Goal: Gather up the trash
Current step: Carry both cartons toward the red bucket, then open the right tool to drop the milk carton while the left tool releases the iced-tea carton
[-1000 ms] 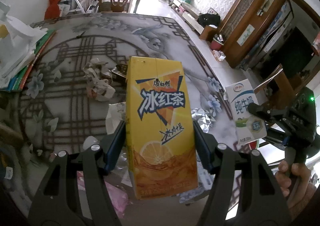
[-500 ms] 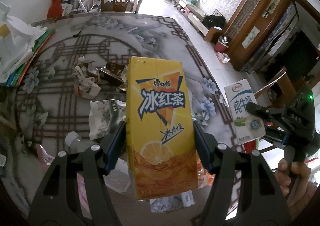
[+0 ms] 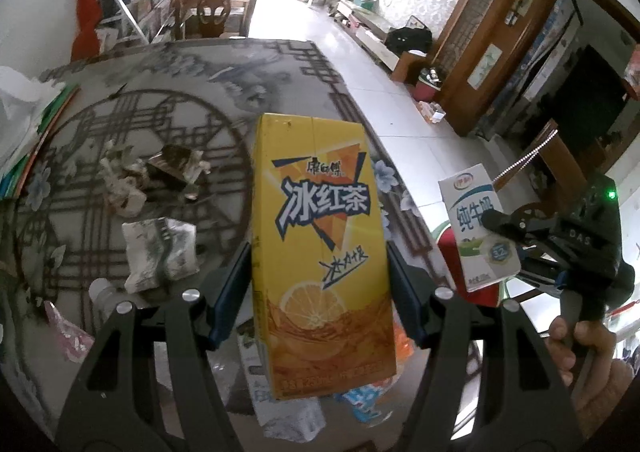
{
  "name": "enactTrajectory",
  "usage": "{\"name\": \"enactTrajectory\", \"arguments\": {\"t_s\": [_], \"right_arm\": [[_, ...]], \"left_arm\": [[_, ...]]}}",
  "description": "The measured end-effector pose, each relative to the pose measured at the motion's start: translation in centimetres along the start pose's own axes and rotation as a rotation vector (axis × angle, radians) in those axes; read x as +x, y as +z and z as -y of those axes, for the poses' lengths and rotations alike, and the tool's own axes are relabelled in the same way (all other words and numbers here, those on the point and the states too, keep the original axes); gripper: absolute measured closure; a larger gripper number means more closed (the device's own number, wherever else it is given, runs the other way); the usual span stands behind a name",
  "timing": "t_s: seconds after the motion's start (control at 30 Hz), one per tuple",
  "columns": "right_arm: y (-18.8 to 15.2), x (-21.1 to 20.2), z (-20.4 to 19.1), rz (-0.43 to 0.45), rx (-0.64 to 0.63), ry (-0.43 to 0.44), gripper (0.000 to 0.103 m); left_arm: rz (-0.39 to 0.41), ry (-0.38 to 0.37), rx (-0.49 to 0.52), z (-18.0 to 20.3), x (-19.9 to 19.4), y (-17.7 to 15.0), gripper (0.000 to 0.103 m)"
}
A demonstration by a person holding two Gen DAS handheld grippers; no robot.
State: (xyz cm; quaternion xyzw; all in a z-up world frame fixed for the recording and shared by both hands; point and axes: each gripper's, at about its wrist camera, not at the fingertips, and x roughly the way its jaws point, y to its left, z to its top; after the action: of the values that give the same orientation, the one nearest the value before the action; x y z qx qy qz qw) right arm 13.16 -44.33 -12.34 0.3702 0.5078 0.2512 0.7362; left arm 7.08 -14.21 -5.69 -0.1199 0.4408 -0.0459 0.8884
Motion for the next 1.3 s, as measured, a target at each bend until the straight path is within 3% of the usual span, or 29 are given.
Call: {"name": "enactTrajectory", "arguments": {"t_s": [0.33, 0.77, 0.9, 0.97, 1.0, 1.03, 1.2, 1.3], "right_arm": [[1.1, -4.5, 4.1, 0.076, 0.057, -0.024, 0.064], [1.7, -12.6, 12.8, 0.233, 0.206, -0.177, 0.064], [1.8, -13.6, 14.2, 0.258, 0.233, -0.203, 0.062], [2.1, -14.1, 14.7, 0.279, 0.244, -0.2, 0.056], [2.2, -14.4, 14.9, 0.293, 0.251, -0.197, 0.041], [2.3, -14.8, 15.0, 0.316, 0.256, -0.2, 0.037], [2.9, -15.2, 14.9, 0.323, 0.22, -0.25, 0.036], [2.8, -14.8, 15.4, 0.311, 0.235, -0.236, 0.036]], "left_arm": [[-0.018, -0.071, 0.098, 5.6, 2.0, 1.1, 0.04], [-0.153, -0.295, 0.328, 18.8, 9.5, 1.1, 0.04], [-0.183, -0.327, 0.401, 22.2, 11.4, 0.8, 0.04], [-0.21, -0.331, 0.42, 23.0, 12.2, 0.7, 0.034], [-0.217, -0.326, 0.423, 23.4, 12.6, 0.6, 0.024], [-0.209, -0.325, 0.416, 23.6, 12.7, 0.6, 0.023], [-0.197, -0.316, 0.393, 22.5, 12.4, 0.8, 0.023], [-0.177, -0.3, 0.361, 21.3, 11.7, 1.2, 0.023]]}}
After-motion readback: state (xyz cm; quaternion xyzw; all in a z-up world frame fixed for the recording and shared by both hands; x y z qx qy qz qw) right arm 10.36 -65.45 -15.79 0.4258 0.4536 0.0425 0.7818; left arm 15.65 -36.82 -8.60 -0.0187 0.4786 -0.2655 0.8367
